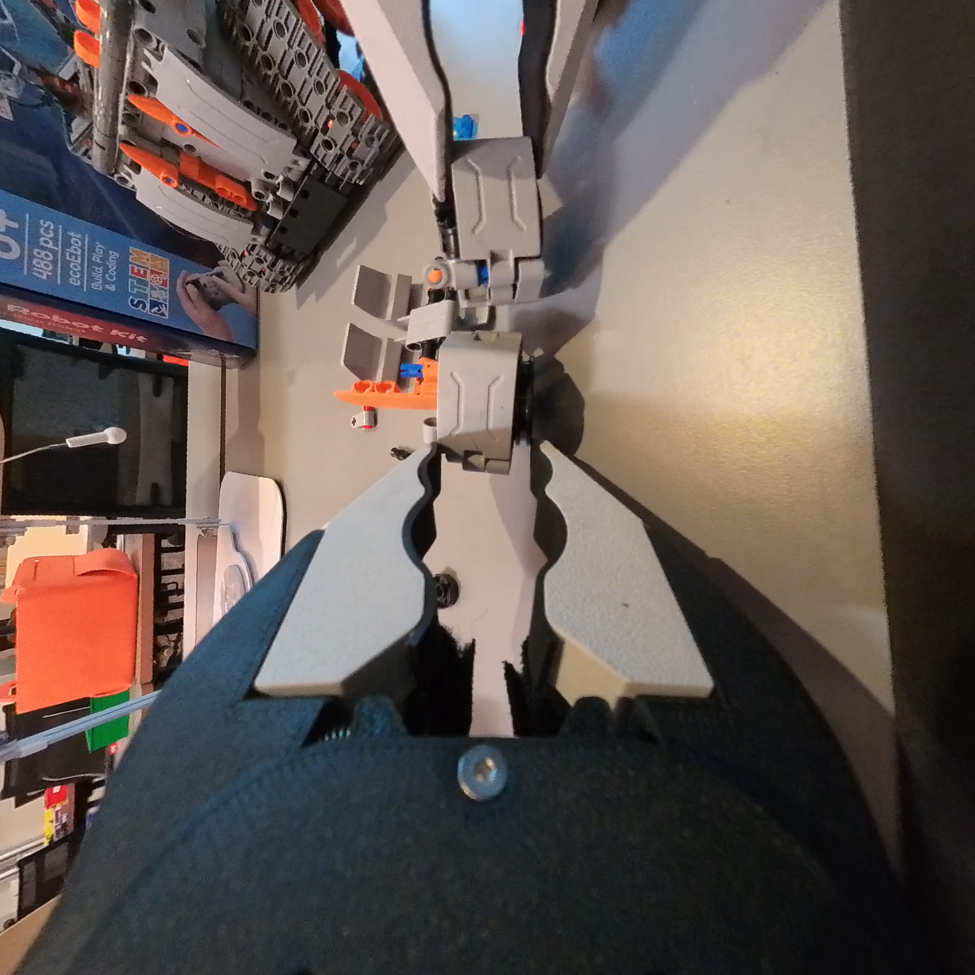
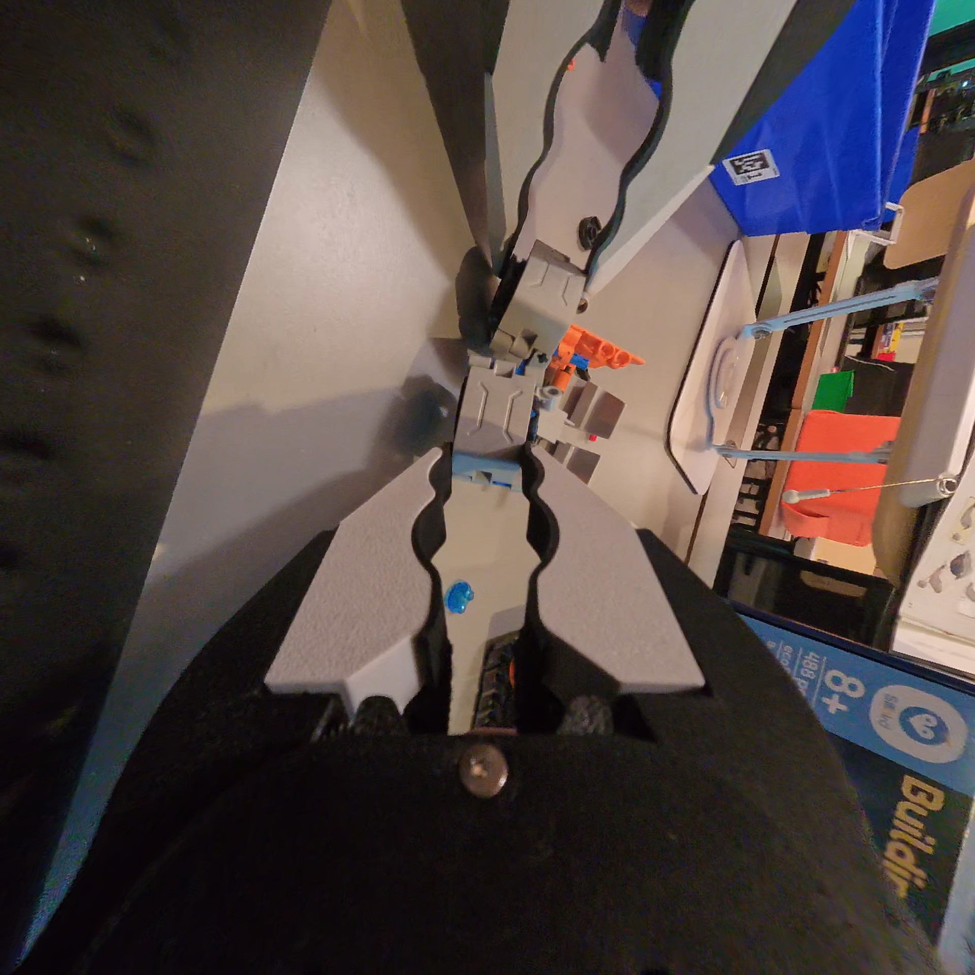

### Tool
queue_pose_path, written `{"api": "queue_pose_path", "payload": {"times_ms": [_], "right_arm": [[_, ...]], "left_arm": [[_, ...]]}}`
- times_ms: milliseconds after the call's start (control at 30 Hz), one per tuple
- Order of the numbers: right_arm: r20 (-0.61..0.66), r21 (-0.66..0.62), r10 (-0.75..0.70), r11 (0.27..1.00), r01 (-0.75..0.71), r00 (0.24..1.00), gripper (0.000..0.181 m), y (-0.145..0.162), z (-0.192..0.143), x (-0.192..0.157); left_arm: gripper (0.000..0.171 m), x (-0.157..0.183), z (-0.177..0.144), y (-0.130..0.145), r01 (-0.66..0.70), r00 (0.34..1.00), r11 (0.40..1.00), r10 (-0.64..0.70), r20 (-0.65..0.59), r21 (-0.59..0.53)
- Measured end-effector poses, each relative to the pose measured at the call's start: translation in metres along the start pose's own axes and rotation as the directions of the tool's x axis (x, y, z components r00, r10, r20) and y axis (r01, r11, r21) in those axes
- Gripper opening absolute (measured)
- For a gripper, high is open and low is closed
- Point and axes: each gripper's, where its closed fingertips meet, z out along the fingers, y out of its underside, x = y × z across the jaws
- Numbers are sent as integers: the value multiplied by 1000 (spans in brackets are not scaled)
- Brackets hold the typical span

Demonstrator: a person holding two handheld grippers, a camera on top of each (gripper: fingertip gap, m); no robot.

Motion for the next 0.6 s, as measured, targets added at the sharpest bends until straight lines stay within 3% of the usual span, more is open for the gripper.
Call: {"api": "queue_pose_path", "payload": {"times_ms": [600], "right_arm": [[-3, -18, -57, 998, 57, 998, 24, 0, 4, -5]], "left_arm": [[32, 0, 0, 0, 1, 1000, 1000, -1, 1, 19]]}}
